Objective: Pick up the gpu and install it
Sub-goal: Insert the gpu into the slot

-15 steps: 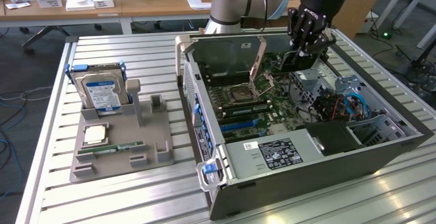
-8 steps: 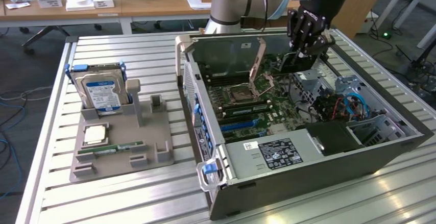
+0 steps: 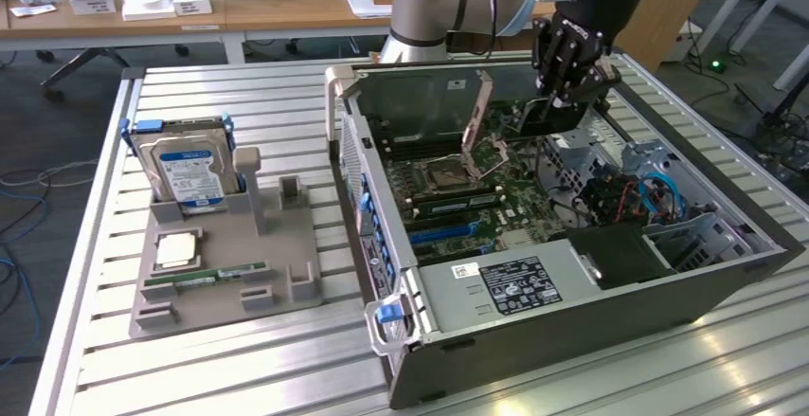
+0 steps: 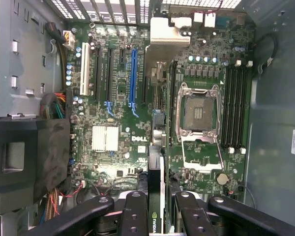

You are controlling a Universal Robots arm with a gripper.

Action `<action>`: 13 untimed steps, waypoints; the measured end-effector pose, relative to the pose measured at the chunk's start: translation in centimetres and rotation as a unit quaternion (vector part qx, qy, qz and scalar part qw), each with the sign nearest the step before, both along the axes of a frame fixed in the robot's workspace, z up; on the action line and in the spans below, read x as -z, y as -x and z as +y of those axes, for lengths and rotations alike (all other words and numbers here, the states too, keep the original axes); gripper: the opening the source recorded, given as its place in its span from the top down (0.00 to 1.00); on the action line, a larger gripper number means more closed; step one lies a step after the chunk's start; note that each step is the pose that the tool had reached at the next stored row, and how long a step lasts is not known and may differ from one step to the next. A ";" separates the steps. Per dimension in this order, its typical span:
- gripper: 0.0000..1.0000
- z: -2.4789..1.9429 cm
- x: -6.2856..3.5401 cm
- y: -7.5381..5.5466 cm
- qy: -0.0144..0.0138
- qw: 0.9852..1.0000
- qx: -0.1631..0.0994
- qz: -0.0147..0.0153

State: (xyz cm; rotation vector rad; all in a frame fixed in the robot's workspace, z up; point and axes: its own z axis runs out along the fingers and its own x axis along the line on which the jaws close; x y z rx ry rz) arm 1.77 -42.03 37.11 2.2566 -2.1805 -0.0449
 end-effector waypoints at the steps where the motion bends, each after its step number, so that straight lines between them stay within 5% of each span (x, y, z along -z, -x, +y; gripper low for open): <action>1: 0.74 0.00 0.00 0.1 0.000 1.000 0.000 0.000; 13: 0.74 0.00 0.70 0.9 0.000 1.000 0.000 -0.002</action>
